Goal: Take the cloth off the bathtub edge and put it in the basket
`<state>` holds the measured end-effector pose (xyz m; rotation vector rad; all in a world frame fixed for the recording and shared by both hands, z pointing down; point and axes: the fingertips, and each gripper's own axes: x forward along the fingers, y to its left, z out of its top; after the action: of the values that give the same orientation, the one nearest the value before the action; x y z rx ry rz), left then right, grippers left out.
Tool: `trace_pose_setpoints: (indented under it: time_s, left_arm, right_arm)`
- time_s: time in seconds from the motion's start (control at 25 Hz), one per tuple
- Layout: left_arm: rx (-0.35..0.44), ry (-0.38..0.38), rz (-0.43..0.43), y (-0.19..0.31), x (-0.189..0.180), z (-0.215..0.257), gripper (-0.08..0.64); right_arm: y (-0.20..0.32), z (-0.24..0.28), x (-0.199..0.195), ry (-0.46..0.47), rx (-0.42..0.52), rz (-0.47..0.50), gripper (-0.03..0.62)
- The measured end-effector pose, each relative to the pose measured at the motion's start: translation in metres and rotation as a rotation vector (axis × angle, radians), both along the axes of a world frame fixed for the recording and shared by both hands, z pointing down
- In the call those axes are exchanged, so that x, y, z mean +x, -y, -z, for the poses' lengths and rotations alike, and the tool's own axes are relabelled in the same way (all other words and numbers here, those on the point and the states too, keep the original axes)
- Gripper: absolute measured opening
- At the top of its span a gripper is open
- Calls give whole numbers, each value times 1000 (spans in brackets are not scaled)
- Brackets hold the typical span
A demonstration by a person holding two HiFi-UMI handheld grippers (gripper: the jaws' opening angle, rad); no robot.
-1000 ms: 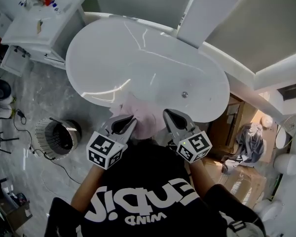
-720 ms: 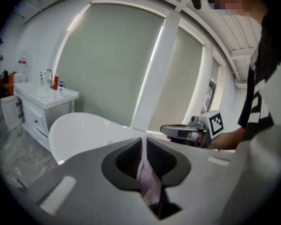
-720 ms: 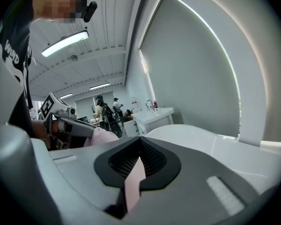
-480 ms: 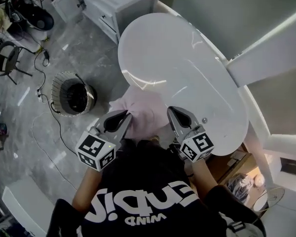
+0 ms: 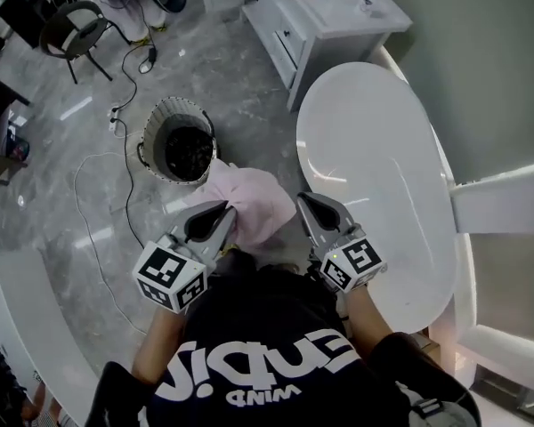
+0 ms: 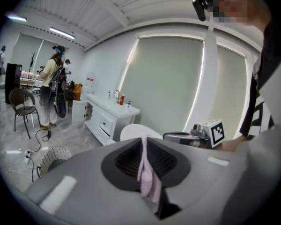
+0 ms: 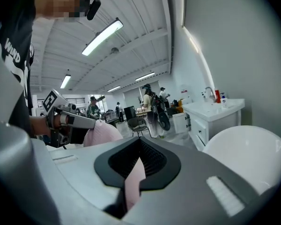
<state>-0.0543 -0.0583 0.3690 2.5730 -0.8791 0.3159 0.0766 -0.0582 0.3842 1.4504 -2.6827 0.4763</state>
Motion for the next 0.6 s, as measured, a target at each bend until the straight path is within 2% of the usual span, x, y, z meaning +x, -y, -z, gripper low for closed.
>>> trace_pose_setpoints:
  time_s: [0.28, 0.48, 0.6]
  left_arm:
    - [-3, -8, 125, 22, -91, -8, 29]
    - [-5, -5, 207, 30, -143, -14, 28]
    - [-13, -9, 252, 33, -160, -15, 29]
  right_arm:
    - [39, 1, -95, -17, 10, 123, 5]
    - [55, -4, -141, -10, 6, 173, 5]
    - [64, -8, -157, -13, -4, 213, 5]
